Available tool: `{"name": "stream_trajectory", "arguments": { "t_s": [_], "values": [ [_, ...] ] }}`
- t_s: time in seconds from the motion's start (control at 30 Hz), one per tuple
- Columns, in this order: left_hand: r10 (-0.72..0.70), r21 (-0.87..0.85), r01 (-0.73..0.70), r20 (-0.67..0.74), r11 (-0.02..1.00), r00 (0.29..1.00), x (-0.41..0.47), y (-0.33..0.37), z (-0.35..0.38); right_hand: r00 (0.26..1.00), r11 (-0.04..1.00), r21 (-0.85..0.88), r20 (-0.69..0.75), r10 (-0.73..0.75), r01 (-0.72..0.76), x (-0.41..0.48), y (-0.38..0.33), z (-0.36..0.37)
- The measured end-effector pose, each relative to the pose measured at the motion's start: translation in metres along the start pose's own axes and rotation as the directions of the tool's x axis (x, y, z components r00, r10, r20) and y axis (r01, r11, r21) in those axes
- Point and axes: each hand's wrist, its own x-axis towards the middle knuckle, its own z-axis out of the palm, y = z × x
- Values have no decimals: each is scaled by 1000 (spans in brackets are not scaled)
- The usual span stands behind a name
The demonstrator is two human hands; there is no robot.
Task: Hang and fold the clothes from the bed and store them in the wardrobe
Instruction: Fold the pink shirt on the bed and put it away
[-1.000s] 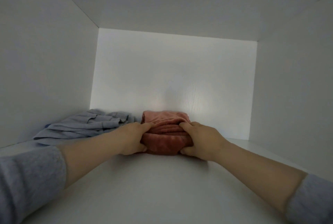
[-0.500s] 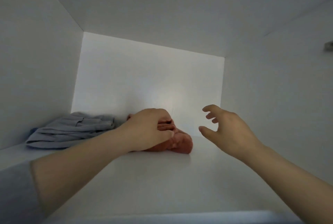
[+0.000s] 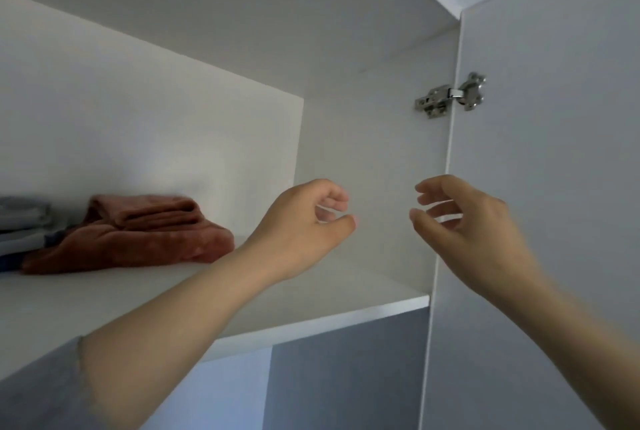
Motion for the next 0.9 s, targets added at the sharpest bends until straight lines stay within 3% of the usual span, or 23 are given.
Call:
{"name": "stream_trajectory", "arguments": {
  "t_s": [0.27, 0.43, 0.7, 0.9],
  "values": [
    [151, -317, -127, 53, 940, 987, 13, 72, 126, 982, 989, -70, -150, 118, -129, -38, 68, -115],
    [250, -479, -164, 121, 863, 961, 8, 115, 185, 965, 957, -203, -203, 166, -207, -71, 82, -182],
    [476, -768, -178, 182, 616, 860, 0, 191, 246, 908, 856, -389, -374, 192, -341, -117, 59, -255],
    [625, -917, -72, 209, 393, 752, -14, 223, 270, 819, 659, -545, -537, 200, -519, -153, 23, -283]
  ]
}}
